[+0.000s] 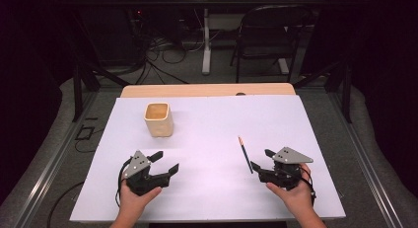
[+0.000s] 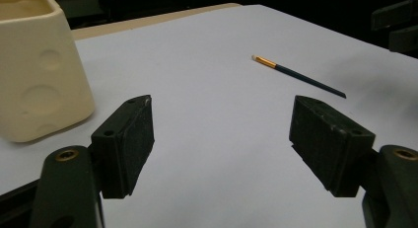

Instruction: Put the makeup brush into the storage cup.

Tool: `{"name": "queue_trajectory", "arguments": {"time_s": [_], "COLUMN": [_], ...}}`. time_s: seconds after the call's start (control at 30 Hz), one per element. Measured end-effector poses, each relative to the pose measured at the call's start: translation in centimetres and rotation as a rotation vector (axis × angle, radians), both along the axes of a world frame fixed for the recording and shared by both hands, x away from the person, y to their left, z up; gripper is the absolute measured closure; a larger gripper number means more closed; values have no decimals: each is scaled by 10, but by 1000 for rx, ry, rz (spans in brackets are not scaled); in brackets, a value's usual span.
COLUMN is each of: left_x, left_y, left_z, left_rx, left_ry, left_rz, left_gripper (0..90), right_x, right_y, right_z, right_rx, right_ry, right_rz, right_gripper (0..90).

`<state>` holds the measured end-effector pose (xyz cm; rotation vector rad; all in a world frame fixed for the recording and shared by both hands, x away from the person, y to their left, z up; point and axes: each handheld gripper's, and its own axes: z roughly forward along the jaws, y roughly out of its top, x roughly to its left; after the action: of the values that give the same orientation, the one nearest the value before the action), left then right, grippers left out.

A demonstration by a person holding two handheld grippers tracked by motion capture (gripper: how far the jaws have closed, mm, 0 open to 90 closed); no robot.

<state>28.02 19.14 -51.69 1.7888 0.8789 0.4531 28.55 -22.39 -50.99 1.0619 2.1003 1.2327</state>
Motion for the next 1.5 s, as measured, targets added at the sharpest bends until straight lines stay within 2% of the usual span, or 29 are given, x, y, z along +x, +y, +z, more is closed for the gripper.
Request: {"name": "queue_trajectory", "arguments": {"time_s": [0.03,0.1,0.2,0.27,0.33,0.4,0.47,0.5,0.57,0.7,0.9,1.13,1.3,1.5], "left_x": [0,0,0,0,0,1,3,3,3,4,4,4,5,6], "left_y": [0,0,0,0,0,1,1,1,1,2,1,-1,1,5], "left_z": [0,1,0,0,0,0,-2,-2,-3,-4,-5,-5,-5,-4], "left_rx": [0,-2,-1,3,9,12,16,16,25,23,24,46,42,17], "left_ry": [0,-3,-1,-4,-1,5,26,26,33,52,60,66,83,104], "left_rz": [0,-1,-3,-5,-1,-1,-3,-3,1,9,5,-2,11,60], "left_gripper": [252,252,252,252,252,252,254,256,256,256,256,262,263,269], "right_x": [0,4,6,9,12,13,19,19,23,28,37,55,69,81], "right_y": [0,1,3,5,5,4,2,2,0,-1,0,6,10,12], "right_z": [0,3,4,7,10,11,15,15,19,23,26,36,46,52], "right_rx": [0,-21,-42,-77,-79,-65,-47,-47,-57,-63,-117,-173,-210,-203], "right_ry": [0,42,53,82,115,125,179,179,217,240,296,388,394,423], "right_rz": [0,6,9,4,6,3,2,2,-10,-19,-13,-11,-27,-38], "right_gripper": [345,379,382,394,400,398,394,394,404,408,398,390,383,374]}}
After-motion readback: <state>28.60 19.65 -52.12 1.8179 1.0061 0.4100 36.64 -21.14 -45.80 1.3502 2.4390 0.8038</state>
